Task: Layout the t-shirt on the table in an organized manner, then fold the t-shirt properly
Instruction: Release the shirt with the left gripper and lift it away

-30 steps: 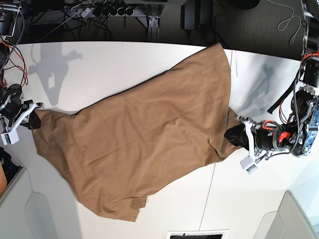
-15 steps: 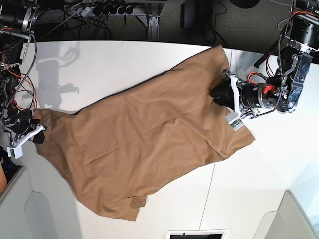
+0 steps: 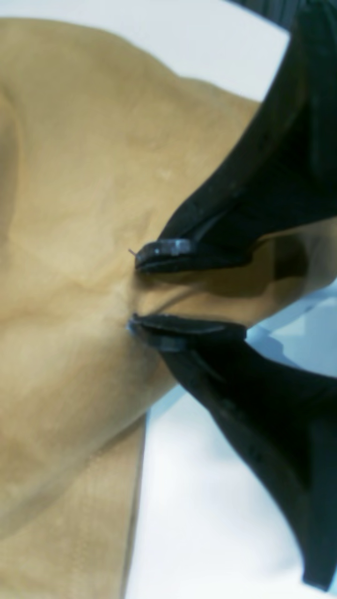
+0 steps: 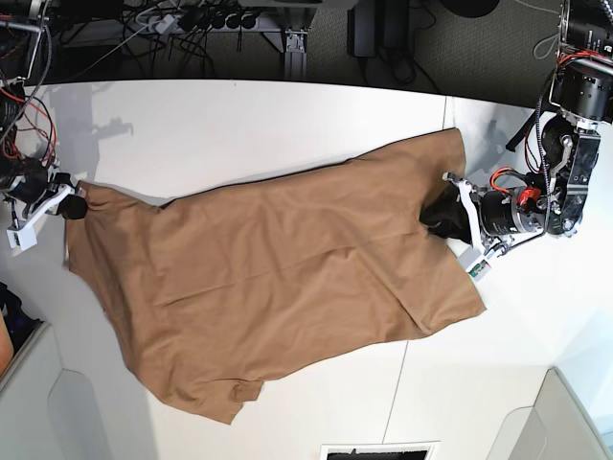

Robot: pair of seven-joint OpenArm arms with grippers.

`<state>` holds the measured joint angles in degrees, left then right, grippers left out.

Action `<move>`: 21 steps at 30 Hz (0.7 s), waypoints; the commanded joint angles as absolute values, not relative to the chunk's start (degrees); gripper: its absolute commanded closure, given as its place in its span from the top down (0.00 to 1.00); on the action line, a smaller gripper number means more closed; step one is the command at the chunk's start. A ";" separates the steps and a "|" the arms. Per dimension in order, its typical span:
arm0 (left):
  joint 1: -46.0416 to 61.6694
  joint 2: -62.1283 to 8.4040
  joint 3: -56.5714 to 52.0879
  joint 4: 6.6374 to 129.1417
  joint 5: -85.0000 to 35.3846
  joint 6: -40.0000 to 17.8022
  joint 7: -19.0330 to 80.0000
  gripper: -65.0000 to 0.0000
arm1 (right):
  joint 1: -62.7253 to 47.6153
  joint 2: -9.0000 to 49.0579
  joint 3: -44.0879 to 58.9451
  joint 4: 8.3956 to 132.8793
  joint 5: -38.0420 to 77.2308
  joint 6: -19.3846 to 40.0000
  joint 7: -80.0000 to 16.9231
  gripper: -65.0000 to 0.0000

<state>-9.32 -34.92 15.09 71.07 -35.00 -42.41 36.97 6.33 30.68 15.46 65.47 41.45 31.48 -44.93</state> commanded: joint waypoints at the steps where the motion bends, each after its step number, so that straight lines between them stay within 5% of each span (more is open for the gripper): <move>1: -10.63 -36.05 14.92 70.50 -29.67 -40.00 39.13 0.29 | 4.97 31.55 15.64 67.16 41.25 31.70 -47.59 0.00; 12: -14.39 -36.05 14.92 70.50 -29.26 -40.00 37.06 0.29 | -11.90 31.57 19.42 84.82 42.26 31.77 -49.39 0.00; 21: -10.57 -36.93 14.92 74.78 -39.90 -40.00 41.12 0.29 | -20.12 31.57 26.76 88.51 42.48 31.77 -49.30 0.00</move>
